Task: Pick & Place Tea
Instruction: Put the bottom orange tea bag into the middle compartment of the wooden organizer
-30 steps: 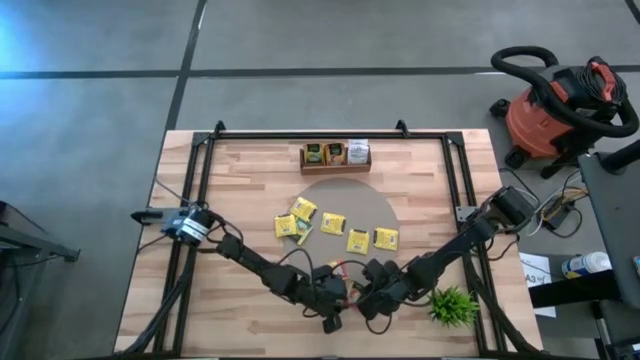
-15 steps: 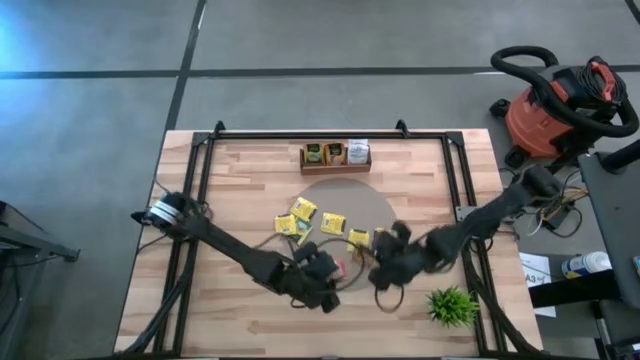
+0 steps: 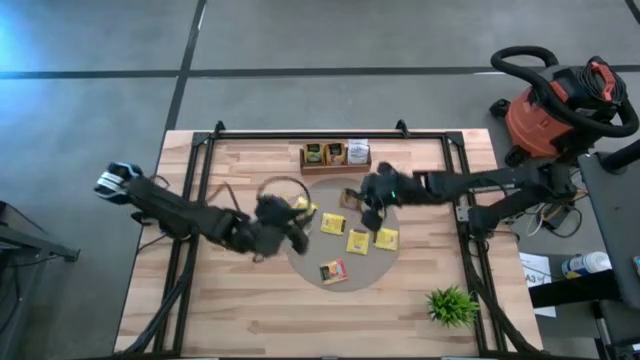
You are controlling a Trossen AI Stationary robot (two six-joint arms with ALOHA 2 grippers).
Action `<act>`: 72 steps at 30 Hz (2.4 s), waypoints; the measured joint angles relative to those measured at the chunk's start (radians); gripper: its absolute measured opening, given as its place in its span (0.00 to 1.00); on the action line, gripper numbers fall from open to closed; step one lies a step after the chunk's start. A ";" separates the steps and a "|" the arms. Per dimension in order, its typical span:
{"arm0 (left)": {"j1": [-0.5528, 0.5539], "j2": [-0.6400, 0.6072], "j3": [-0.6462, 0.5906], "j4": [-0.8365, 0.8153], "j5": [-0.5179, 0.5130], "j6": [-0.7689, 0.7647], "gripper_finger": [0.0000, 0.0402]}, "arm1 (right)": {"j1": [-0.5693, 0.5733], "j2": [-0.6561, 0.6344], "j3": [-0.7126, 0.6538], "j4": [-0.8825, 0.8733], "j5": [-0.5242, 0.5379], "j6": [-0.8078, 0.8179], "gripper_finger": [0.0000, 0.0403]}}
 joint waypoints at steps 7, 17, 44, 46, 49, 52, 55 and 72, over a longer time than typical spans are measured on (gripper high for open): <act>0.123 -0.222 -0.242 0.086 0.032 0.017 0.32 | -0.244 0.068 0.031 0.128 -0.187 -0.141 0.02; 0.307 -0.400 -0.524 0.502 0.178 0.136 0.32 | -0.404 0.273 0.234 0.174 -0.191 -0.391 0.02; 0.417 -0.410 -0.574 0.645 0.175 0.244 0.32 | -0.540 0.540 0.361 0.091 -0.308 -0.634 0.02; 0.425 -0.410 -0.574 0.645 0.173 0.244 0.32 | -0.539 0.551 0.361 0.116 -0.318 -0.635 0.02; 0.432 -0.410 -0.574 0.644 0.171 0.241 0.32 | -0.539 0.562 0.361 0.115 -0.319 -0.635 0.02; 0.435 -0.410 -0.574 0.644 0.172 0.242 0.32 | -0.539 0.566 0.361 0.099 -0.319 -0.635 0.02; 0.442 -0.410 -0.574 0.644 0.172 0.247 0.32 | -0.539 0.570 0.361 0.082 -0.319 -0.636 0.02; 0.457 -0.410 -0.579 0.643 0.173 0.266 0.32 | -0.536 0.572 0.361 0.011 -0.318 -0.639 0.05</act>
